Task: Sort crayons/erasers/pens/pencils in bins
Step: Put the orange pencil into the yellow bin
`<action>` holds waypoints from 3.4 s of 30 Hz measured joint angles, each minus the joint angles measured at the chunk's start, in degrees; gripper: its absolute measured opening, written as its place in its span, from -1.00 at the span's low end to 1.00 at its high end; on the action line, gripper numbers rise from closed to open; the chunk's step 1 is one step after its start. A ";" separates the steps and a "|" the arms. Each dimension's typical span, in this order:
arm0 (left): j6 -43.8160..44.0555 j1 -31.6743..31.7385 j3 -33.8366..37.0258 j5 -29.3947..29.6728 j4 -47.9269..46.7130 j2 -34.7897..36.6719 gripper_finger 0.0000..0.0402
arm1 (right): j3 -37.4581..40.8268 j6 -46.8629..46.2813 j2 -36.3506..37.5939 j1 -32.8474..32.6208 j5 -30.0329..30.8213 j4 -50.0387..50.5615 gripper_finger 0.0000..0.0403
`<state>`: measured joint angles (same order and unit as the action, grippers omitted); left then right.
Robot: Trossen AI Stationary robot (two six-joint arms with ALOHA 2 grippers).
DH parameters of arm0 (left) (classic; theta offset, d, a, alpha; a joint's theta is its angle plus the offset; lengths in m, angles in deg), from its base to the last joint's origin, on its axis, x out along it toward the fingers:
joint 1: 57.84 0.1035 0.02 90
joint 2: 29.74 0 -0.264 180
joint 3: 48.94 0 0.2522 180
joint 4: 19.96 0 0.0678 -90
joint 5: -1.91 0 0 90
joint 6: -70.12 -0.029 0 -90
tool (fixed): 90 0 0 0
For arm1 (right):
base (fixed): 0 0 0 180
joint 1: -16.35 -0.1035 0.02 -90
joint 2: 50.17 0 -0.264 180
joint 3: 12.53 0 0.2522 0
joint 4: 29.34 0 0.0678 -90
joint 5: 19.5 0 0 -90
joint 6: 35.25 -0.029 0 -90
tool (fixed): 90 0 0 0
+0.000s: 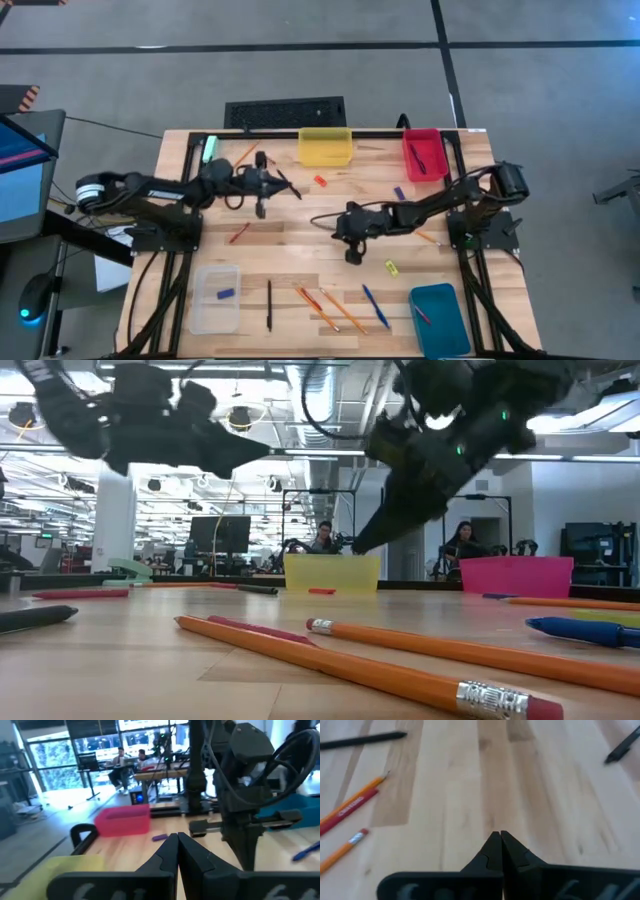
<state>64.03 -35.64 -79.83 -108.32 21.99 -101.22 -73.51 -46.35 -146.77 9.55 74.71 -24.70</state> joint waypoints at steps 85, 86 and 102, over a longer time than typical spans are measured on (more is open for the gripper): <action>3.81 -6.92 5.97 3.08 1.74 1.72 -1.00 | -48.35 -55.93 -31.05 -26.88 1.88 56.70 -0.89; 4.29 -6.92 5.97 3.37 1.74 1.72 -1.00 | -48.27 -55.94 -30.70 -26.83 1.89 56.66 -0.88; 13.25 -6.87 5.97 -0.54 0.99 1.72 -0.94 | -48.09 -56.36 -26.57 -24.83 7.69 57.81 -0.89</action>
<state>77.28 -42.51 -73.86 -108.86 22.99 -99.50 -121.60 -102.71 -173.33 -15.28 82.40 33.10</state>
